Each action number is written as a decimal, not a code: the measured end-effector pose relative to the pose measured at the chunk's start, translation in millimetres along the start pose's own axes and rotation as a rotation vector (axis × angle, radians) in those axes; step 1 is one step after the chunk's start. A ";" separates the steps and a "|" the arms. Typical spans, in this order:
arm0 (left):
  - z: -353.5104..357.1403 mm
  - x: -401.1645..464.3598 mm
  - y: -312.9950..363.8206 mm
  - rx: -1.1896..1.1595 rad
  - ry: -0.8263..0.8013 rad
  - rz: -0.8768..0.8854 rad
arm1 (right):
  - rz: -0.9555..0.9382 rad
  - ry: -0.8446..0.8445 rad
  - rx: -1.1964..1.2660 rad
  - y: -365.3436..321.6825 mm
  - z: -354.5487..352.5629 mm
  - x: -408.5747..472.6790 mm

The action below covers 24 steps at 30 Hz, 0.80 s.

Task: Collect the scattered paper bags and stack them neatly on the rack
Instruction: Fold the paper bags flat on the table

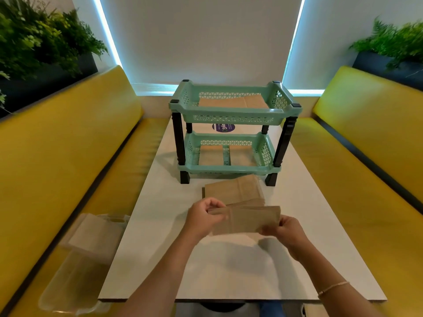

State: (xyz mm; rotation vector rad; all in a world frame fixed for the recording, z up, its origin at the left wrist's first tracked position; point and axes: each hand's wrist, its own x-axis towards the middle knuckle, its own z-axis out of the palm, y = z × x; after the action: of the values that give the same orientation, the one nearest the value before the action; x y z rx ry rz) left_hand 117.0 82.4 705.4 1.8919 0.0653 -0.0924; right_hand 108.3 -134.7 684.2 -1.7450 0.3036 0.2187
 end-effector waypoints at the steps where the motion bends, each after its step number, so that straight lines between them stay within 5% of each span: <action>1: 3.2 -1.8 -6.7 -0.061 0.013 -0.016 | 0.025 0.000 -0.035 6.9 3.2 1.4; 5: 20.3 -7.6 -31.2 -0.241 0.063 -0.077 | 0.031 0.056 -0.057 21.0 16.8 7.4; 16: 27.6 -3.2 -39.6 -0.213 0.101 -0.073 | 0.010 0.081 -0.083 25.0 21.2 10.2; 24: -17.5 28.2 5.0 0.261 -0.100 0.106 | -0.080 0.012 -0.052 -30.4 13.8 29.1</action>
State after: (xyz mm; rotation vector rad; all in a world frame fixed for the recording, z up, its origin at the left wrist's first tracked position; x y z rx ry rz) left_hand 146.1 97.4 712.9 2.1441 -0.1211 -0.1276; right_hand 145.9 -118.2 700.8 -1.8070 0.2385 0.1593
